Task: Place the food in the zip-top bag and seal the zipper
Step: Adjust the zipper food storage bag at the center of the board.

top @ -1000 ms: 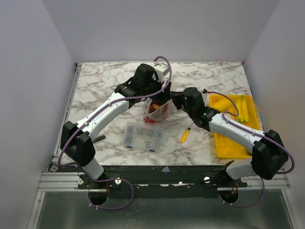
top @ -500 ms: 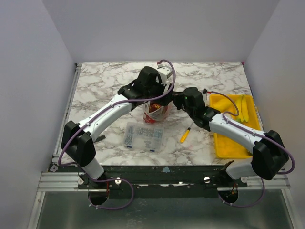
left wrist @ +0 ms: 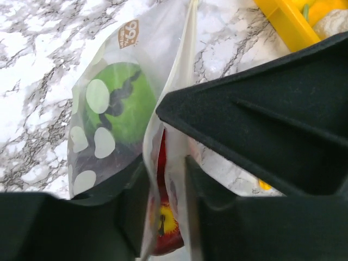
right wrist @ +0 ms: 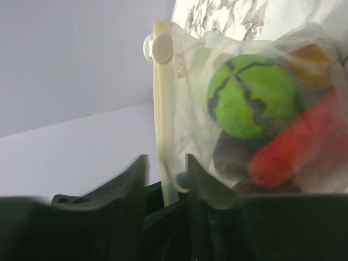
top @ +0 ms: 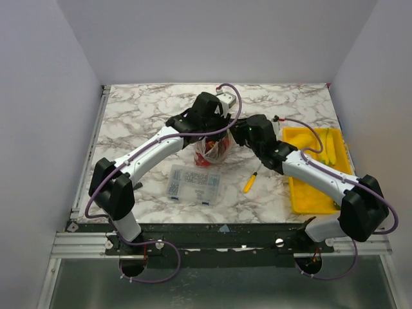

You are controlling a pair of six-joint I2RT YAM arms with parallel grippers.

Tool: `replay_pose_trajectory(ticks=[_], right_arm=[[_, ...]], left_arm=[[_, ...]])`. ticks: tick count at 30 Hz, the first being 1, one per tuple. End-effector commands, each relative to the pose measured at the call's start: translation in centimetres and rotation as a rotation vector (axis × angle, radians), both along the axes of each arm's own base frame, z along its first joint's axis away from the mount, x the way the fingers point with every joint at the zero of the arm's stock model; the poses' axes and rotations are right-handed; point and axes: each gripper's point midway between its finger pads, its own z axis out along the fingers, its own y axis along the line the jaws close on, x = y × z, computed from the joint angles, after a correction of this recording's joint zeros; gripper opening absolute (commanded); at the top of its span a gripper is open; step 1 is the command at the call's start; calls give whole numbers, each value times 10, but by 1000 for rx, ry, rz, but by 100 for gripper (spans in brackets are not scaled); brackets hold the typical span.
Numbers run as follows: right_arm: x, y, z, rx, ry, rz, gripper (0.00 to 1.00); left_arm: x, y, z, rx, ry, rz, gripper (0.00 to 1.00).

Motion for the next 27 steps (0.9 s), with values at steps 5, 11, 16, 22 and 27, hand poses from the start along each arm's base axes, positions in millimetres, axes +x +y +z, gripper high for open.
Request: replay_pose_trajectory(ticks=[5, 11, 16, 22, 27], right_arm=[[19, -22, 35, -501, -285, 315, 62], [23, -61, 29, -898, -530, 638, 78], [14, -80, 24, -805, -737, 829, 78], [-3, -70, 14, -717, -917, 988, 78], [-4, -68, 5, -815, -1034, 998, 73]], left_arm=[[3, -4, 11, -18, 49, -88, 9], [-14, -10, 12, -69, 154, -273, 5], [-10, -4, 19, -176, 245, -326, 0], [-9, -4, 21, -216, 298, -344, 0], [-20, -6, 27, -265, 345, -397, 0]])
